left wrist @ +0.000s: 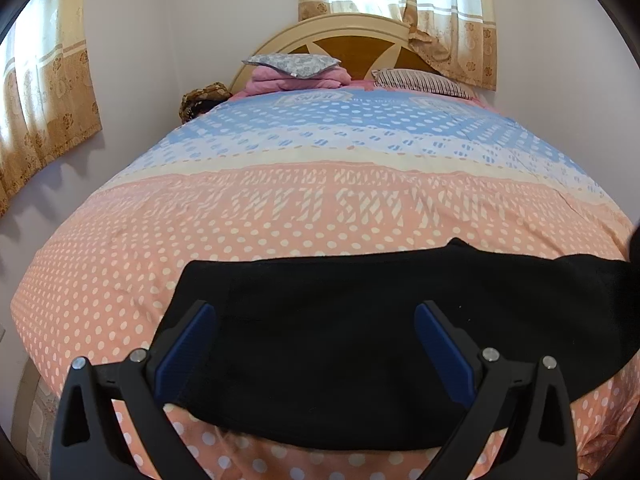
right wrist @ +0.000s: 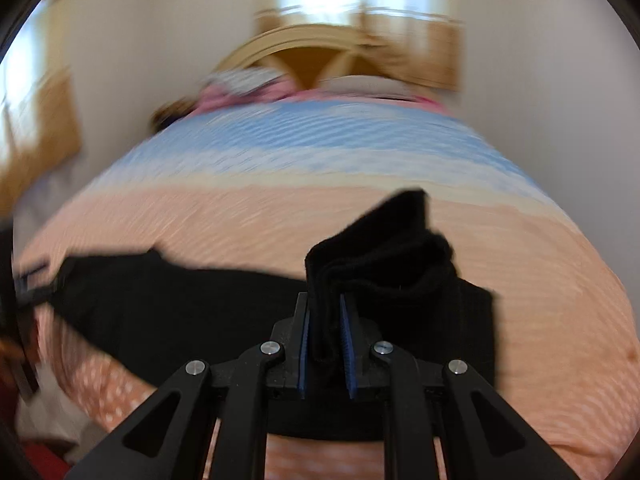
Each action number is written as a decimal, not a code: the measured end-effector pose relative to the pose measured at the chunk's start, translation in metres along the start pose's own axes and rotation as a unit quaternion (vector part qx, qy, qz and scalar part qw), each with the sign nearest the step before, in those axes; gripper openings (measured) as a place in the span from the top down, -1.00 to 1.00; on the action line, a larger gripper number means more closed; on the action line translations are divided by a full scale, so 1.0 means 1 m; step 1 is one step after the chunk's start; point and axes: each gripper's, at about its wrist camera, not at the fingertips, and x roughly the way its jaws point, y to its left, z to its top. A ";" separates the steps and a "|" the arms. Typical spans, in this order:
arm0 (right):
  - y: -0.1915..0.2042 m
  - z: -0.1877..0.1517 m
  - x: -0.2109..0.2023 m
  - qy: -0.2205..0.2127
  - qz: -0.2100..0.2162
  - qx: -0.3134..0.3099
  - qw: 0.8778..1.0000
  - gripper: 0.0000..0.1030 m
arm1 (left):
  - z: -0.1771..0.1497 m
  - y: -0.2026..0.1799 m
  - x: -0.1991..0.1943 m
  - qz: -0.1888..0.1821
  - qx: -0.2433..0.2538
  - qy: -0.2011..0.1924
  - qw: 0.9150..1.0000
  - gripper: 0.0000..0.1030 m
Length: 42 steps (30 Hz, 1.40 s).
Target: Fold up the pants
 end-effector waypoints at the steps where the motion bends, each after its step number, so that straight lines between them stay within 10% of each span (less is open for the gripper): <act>1: 0.022 -0.007 0.015 0.011 0.017 -0.014 1.000 0.72 | 0.000 0.002 0.000 0.000 -0.002 0.001 1.000 -0.99; 5: 0.084 -0.038 0.054 0.023 0.015 -0.080 0.996 0.65 | -0.003 0.009 0.003 -0.003 -0.008 0.003 1.000 -0.99; 9: 0.126 -0.060 0.060 -0.008 -0.019 -0.152 0.988 -0.45 | -0.005 0.008 0.005 -0.004 -0.006 0.006 1.000 -0.99; 10: 0.129 -0.064 0.058 -0.009 -0.003 -0.153 0.988 -0.47 | -0.005 0.007 0.007 -0.006 -0.006 0.008 1.000 -0.99; 16: 0.109 -0.049 0.015 -0.040 0.177 -0.071 0.981 -0.43 | -0.007 -0.001 0.010 -0.013 0.014 0.010 1.000 -0.99; 22: 0.011 -0.015 0.029 -0.049 0.066 0.089 0.993 0.70 | -0.004 -0.016 0.009 -0.027 0.032 0.007 0.999 -0.99; 32: 0.042 -0.013 0.113 -0.007 0.066 0.020 0.998 0.71 | -0.003 -0.041 0.002 -0.047 0.060 0.009 0.997 -0.99; 37: -0.003 -0.005 0.075 -0.040 0.155 0.094 0.983 0.71 | 0.005 -0.075 -0.009 -0.101 0.091 -0.008 0.991 -0.99; 42: -0.080 -0.006 0.018 -0.110 0.103 0.195 0.969 0.57 | 0.016 -0.122 -0.019 -0.197 0.117 -0.016 0.973 -0.99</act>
